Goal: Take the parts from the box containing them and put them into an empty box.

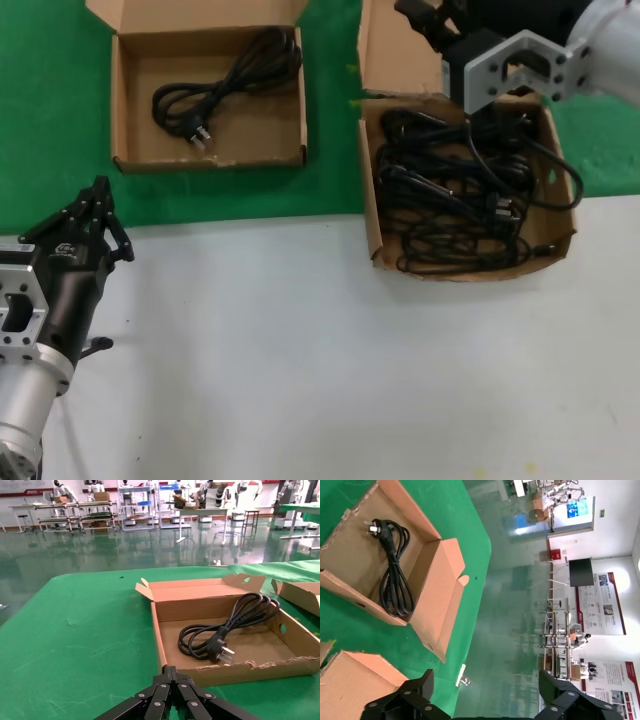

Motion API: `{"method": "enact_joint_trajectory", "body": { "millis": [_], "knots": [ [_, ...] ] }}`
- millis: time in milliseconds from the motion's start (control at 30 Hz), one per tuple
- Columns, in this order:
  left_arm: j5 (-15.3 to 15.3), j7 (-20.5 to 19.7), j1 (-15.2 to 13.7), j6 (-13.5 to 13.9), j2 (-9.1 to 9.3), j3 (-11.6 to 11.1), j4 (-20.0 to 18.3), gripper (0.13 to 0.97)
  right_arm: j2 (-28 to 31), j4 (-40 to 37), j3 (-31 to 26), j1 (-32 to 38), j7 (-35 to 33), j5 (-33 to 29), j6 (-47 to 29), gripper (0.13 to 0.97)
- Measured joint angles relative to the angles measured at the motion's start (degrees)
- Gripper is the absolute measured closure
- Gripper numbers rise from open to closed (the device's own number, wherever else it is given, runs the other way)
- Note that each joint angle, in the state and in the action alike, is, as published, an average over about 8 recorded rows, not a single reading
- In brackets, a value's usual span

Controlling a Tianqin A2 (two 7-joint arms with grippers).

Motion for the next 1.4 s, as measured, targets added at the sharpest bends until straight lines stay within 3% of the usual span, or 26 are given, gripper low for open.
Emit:
{"method": "enact_joint_trajectory", "body": {
  "millis": [367,600,900,1400],
  "knots": [
    [-0.13,0.06,0.08,-0.10,-0.03,-0.04,0.03,0.898,-0.66,0.17,2.00,-4.76,1.82,4.30,3.24,0.240],
    [-0.27,0.14,0.15,-0.22,-0.05,-0.09,0.05,0.872,-1.48,-0.11,3.71,-9.29,3.54,9.13,6.54,0.207],
    [-0.45,0.23,0.26,-0.36,-0.09,-0.14,0.09,0.737,-2.56,-0.48,5.97,-15.32,5.82,15.49,10.89,0.143],
    [-0.76,0.40,0.44,-0.61,-0.15,-0.24,0.15,0.390,-4.35,-1.09,9.72,-25.28,9.61,26.08,18.13,0.129]
  ]
}}
